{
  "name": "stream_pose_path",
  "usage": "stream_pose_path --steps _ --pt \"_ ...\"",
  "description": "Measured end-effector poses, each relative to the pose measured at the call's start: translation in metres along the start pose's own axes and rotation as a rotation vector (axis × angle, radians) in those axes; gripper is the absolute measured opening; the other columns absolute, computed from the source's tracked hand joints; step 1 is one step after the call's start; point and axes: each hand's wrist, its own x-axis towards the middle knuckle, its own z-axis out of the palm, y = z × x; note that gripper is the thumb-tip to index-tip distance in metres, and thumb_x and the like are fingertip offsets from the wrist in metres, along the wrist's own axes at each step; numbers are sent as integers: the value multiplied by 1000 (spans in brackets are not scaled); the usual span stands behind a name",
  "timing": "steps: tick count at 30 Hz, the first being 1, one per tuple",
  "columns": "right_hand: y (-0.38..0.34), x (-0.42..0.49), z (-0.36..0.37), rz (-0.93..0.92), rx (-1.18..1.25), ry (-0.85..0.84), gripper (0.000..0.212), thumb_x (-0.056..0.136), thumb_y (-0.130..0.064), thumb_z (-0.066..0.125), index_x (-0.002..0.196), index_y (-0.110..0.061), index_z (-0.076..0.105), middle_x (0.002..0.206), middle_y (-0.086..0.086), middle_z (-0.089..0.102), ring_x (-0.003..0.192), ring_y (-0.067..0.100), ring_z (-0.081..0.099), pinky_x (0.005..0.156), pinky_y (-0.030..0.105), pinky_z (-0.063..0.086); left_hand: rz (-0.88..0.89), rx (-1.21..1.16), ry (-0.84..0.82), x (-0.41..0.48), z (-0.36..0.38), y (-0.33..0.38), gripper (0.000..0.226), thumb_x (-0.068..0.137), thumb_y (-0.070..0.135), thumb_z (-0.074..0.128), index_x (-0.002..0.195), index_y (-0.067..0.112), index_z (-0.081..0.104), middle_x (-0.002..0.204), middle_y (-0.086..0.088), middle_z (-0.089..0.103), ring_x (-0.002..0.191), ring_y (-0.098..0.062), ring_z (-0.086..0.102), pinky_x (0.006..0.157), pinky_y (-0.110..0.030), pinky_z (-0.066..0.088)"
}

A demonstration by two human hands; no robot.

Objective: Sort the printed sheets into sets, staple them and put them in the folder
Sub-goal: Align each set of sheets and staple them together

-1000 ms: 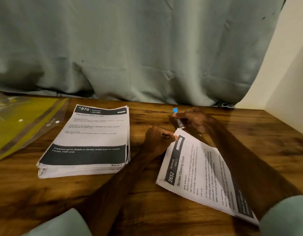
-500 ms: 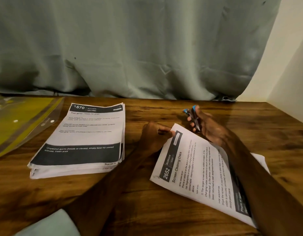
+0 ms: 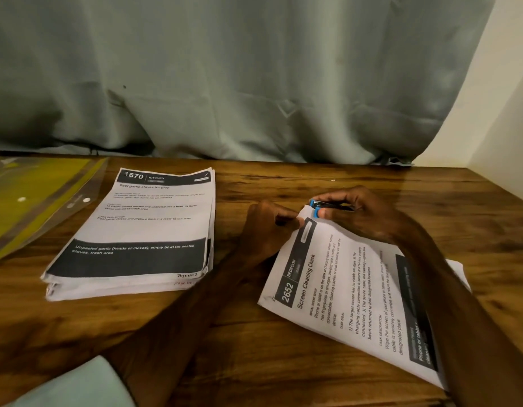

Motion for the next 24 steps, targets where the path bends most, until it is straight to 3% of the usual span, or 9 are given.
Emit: stream_pose_path --steps 3,7,13,19,24 --pt "0 -2 -2 -22 29 34 43 82 -39 69 124 -29 68 120 -20 69 112 -3 64 90 12 51 47 20 1 -1 -2 3 21 96 22 69 108 6 77 105 -8 78 86 -17 75 71 -17 57" --pt "2 -3 -5 -18 -35 17 49 81 -44 71 128 -29 68 124 -19 69 115 -3 62 95 21 52 93 32 -23 -2 -5 6 22 98 22 67 105 4 77 100 -9 78 83 -17 75 66 -7 52" --pt "-1 -7 -10 -32 -25 13 46 79 -42 75 124 -33 70 117 -25 70 109 -5 64 93 19 53 138 65 -33 -3 -7 11 23 99 23 65 101 2 77 95 -10 78 78 -13 73 69 -7 52" --pt "-1 -2 -7 -60 -74 -36 44 83 -32 77 125 -22 71 115 -13 74 102 4 69 86 31 59 154 84 -41 -3 -7 14 28 100 24 63 96 0 76 90 -10 78 77 -18 75 69 -13 52" --pt "0 1 -3 -123 -62 -66 34 87 -22 76 120 -17 73 110 -11 76 98 9 72 80 27 59 202 105 -25 -2 -7 15 23 100 23 64 96 4 77 89 -8 78 74 -14 73 62 -6 48"
